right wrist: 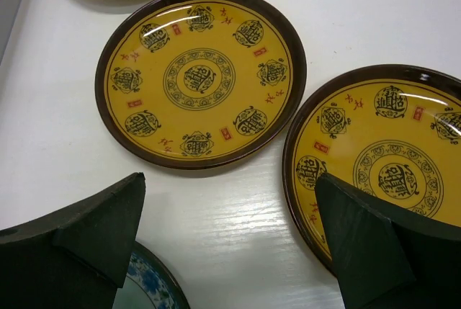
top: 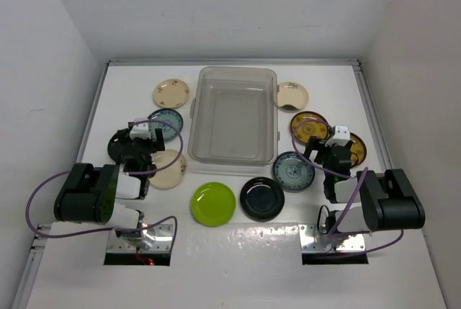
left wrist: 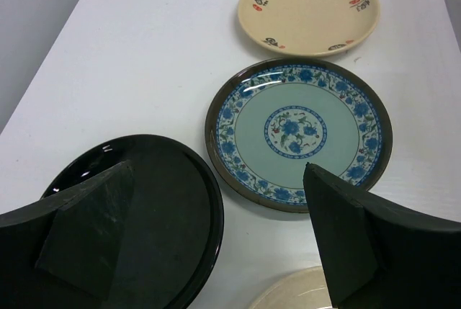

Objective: Place the plates into the plastic bin on the countertop

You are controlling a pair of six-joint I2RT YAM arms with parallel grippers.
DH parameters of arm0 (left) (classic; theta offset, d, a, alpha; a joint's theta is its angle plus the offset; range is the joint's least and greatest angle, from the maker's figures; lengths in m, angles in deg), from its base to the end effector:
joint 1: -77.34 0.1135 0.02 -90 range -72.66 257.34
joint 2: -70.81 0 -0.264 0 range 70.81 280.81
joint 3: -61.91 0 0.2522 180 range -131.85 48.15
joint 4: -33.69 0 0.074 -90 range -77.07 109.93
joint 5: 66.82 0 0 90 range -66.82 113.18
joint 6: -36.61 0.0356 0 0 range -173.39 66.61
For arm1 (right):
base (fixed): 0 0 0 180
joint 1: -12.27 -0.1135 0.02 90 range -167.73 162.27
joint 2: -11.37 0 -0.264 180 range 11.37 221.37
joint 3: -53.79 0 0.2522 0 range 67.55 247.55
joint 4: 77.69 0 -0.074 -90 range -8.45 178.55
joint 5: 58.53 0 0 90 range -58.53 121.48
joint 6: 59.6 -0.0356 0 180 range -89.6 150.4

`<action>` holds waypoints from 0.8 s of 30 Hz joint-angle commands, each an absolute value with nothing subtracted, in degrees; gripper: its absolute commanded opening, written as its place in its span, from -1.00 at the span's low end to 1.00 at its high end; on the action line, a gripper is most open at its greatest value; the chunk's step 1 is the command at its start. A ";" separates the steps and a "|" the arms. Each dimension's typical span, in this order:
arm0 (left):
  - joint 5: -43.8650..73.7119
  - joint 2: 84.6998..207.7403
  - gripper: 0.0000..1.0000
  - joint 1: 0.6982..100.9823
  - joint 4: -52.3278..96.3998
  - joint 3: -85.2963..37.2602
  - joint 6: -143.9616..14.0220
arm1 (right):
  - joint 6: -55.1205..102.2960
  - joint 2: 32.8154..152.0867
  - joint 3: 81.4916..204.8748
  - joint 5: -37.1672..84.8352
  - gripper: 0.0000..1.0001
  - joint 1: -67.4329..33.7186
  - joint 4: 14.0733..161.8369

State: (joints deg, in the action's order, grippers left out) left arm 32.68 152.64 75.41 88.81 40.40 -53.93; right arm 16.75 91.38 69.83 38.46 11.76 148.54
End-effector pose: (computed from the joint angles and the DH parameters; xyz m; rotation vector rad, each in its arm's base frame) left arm 0.2161 -0.0014 0.1458 -0.1056 1.6580 0.1050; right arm 0.1890 -0.0026 0.1136 0.2978 1.8546 0.0551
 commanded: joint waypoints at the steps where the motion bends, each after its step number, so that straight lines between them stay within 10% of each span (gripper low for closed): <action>1: 32.85 152.64 1.00 74.79 92.62 40.24 -55.06 | 16.87 91.26 67.11 37.72 1.00 11.65 152.18; 7: 34.96 150.28 1.00 74.79 90.80 38.15 -56.20 | 17.21 83.76 70.96 38.59 1.00 11.39 140.84; 17: 40.15 159.39 1.00 76.02 -9.45 -43.90 -37.57 | 36.73 80.00 125.82 63.94 1.00 0.93 73.23; 19: 32.90 163.95 1.00 76.98 -22.28 -59.55 -38.61 | 18.48 83.70 135.96 55.35 1.00 7.92 65.21; 22: 0.94 173.45 0.97 82.84 -47.60 -71.98 -37.22 | 11.91 88.62 140.32 16.64 0.13 17.58 56.82; 24: -14.17 176.53 0.67 85.76 -52.04 -64.94 -38.35 | 5.05 92.74 140.58 12.25 0.15 21.38 56.82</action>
State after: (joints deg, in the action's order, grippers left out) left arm 13.60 168.92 80.89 -20.60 -71.72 -39.63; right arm 17.93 86.37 141.13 30.92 15.89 71.49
